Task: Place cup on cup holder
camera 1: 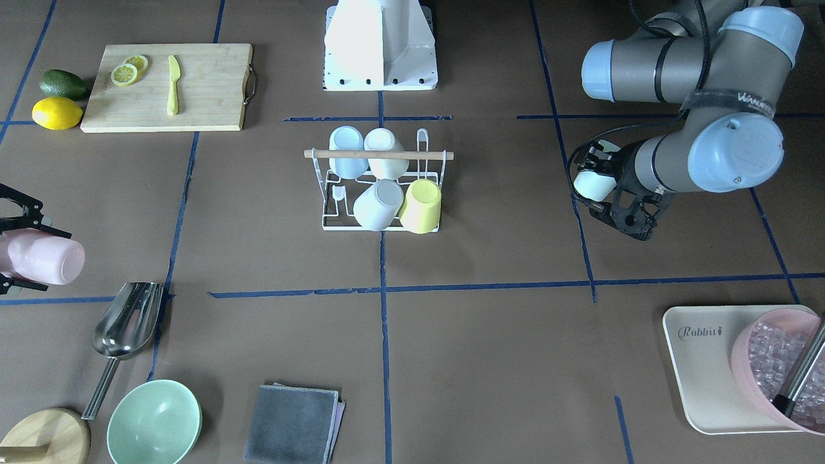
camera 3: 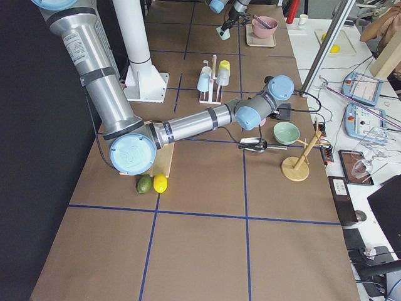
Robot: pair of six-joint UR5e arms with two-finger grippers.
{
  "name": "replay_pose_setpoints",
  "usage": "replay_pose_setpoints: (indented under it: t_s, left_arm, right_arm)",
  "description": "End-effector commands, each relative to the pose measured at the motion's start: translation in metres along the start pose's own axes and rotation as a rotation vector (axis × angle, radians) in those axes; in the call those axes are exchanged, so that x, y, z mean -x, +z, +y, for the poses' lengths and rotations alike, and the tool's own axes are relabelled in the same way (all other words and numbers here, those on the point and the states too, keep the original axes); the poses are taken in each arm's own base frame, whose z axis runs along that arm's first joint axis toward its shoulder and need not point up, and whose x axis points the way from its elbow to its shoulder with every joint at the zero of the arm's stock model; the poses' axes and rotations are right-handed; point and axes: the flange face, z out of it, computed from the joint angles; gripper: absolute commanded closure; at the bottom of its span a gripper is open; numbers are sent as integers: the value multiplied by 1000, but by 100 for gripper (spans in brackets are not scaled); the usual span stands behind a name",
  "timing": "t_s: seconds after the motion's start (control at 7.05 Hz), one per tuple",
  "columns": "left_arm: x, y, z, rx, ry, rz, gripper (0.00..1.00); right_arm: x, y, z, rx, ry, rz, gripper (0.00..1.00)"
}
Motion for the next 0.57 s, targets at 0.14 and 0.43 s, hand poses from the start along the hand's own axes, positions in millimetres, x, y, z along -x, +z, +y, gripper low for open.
replay_pose_setpoints:
  t_s: [0.14,0.43]
  left_arm:
    - [-46,-43,-5,-259,176,0,95]
    - [-65,-74,16,-495,380,-127,95]
  right_arm:
    - [23,-12,-44,-64,84,13,100]
    - [72,2,-87,-89,158,25,100]
